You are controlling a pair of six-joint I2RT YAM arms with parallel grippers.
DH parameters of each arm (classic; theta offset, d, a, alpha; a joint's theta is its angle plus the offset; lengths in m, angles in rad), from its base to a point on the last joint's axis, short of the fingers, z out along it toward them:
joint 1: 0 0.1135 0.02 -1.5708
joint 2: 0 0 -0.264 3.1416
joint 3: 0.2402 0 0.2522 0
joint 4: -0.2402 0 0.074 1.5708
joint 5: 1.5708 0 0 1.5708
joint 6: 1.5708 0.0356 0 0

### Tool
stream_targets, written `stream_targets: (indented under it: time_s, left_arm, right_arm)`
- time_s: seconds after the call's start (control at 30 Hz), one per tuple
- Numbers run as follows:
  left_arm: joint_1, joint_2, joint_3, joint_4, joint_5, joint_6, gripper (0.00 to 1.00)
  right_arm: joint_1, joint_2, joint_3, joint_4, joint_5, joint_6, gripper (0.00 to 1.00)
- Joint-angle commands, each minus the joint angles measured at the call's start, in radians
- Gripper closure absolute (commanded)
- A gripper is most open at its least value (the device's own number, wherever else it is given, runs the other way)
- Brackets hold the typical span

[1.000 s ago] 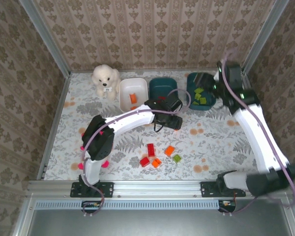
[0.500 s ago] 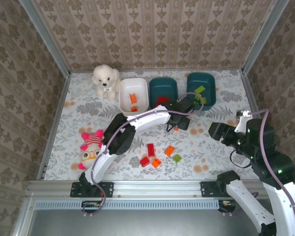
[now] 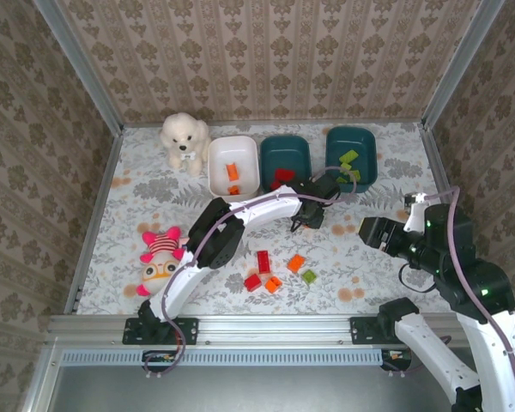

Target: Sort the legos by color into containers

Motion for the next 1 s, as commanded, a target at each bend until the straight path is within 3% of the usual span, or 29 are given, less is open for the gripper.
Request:
stream_targets:
  time_s: [0.0,0.27,0.4,0.5,0.73,0.97]
  left_arm:
    - [-0.005,-0.059,0.02,-0.028,-0.046,0.011,0.71]
    - [0.067,-0.39,-0.132,-0.031,-0.103,-0.082,0.74]
    - [0.204,-0.545,-0.32,0.036,-0.039,-0.13,0.74]
    - [0.321,-0.592,-0.416,0.093,0.037,-0.136,0.74]
    - [0.498,-0.457,-0.346,0.149,0.239,-0.103,0.73]
    - [0.529,-0.275,-0.213,0.105,0.308,-0.118,0.73]
  right_arm:
    - [0.006,0.013,0.003,0.004,-0.029,-0.025,0.29]
    - [0.008,0.072,-0.015,0.063,-0.101,-0.07,0.3]
    - [0.031,0.131,-0.041,0.185,-0.234,-0.049,0.3]
    - [0.092,0.184,-0.065,0.272,-0.261,-0.033,0.29]
    - [0.257,0.317,-0.056,0.41,-0.196,0.023,0.29]
    - [0.33,0.393,-0.03,0.446,-0.14,0.047,0.29]
